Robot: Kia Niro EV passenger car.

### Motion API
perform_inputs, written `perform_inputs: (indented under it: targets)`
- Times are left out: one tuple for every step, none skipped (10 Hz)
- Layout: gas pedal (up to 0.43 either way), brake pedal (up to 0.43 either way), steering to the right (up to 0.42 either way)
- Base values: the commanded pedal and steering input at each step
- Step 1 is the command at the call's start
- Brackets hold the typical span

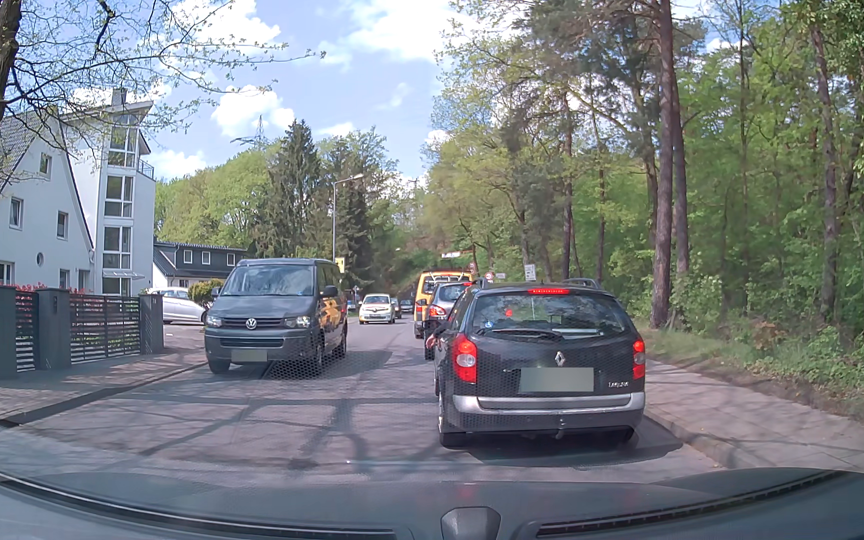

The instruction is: Follow the waypoints while adhering to traffic rules and regulations

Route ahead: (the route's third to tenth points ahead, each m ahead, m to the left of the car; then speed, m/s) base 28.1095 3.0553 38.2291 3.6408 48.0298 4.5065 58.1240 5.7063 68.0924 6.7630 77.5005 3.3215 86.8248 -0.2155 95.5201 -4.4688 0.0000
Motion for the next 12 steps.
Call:
perform_inputs:
  targets:
    - [0.0,0.159,0.001]
    - [0.0,0.159,0.001]
    - [0.0,0.165,0.001]
    - [0.0,0.159,0.001]
    - [0.0,0.159,0.001]
    - [0.0,0.159,0.001]
    - [0.0,0.165,0.001]
    - [0.0,0.165,0.001]
    - [0.0,0.165,0.001]
    - [0.0,0.159,0.001]
    - [0.0,0.165,0.001]
    - [0.0,0.165,0.002]
